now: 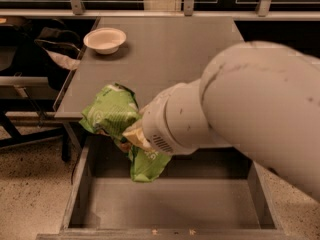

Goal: Pick green rice chip bag from top drawer and place on counter

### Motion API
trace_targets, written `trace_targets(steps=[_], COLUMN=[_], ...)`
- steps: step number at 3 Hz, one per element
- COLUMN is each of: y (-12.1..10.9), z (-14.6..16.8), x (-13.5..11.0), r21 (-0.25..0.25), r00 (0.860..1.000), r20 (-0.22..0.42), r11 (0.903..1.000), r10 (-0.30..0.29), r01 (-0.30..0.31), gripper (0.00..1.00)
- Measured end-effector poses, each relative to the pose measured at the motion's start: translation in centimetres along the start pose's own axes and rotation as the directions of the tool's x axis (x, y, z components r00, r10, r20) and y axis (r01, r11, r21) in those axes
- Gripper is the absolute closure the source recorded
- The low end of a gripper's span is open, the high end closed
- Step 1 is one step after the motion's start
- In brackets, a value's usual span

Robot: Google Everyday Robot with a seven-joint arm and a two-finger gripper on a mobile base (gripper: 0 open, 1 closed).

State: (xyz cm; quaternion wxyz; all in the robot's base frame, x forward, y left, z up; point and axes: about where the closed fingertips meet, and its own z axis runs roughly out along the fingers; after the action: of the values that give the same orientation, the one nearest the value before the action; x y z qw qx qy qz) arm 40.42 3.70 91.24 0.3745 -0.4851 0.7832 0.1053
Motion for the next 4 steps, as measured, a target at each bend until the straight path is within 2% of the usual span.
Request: trace_targets(steps=[2, 3, 4], y=[-3.0, -6.8, -6.8], z=[-0.6, 0.1, 0.1], x=[-4.1, -6.2, -6.2], r21=[0.048, 0.11, 0.11], r00=[0.999, 0.998, 0.998], r20=[0.003, 0.009, 0.009], r11=[0.9978, 0.9925, 0.9925], r10=[-0.046, -0.055, -0.055], r01=[0.046, 0.054, 0.054], gripper=[1.0, 1.0, 1.0])
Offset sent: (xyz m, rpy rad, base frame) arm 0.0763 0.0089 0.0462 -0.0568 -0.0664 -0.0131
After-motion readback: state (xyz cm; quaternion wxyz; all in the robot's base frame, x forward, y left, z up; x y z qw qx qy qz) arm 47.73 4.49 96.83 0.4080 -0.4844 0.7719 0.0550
